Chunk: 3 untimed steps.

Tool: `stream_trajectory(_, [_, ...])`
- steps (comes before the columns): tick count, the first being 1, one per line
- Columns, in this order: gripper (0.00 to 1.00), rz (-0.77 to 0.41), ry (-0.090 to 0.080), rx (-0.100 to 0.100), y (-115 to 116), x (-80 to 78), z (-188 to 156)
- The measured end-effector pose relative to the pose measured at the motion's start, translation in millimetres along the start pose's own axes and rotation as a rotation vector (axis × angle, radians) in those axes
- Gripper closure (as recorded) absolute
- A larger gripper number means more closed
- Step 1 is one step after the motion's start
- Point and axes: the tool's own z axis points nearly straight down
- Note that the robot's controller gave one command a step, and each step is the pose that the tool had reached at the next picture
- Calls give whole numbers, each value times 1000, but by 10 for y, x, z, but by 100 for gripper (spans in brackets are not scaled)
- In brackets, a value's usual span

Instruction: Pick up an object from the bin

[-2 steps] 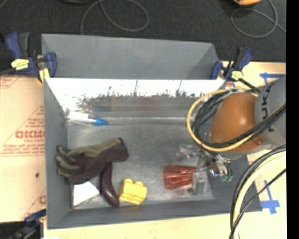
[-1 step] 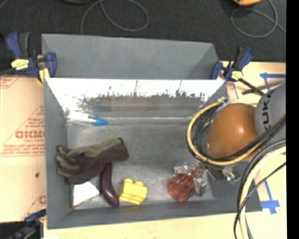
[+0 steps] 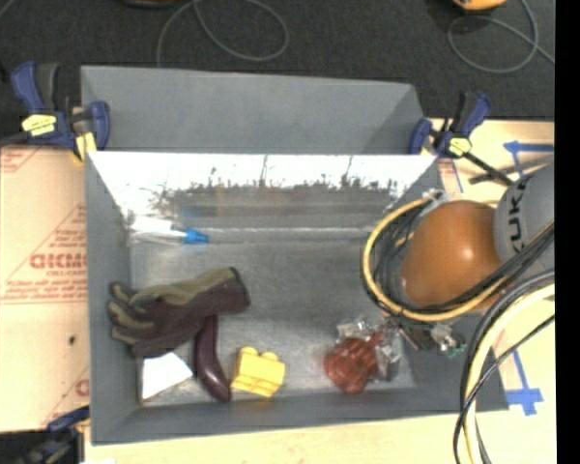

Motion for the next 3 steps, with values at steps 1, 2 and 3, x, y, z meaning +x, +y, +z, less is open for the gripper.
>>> stream_trajectory(1, [100, 5, -3, 2, -22, -71, -861])
stream_trajectory(2, [100, 5, -3, 2, -22, -71, -861])
stream_trajectory(3, [100, 24, -6, 3, -168, -148, -2015])
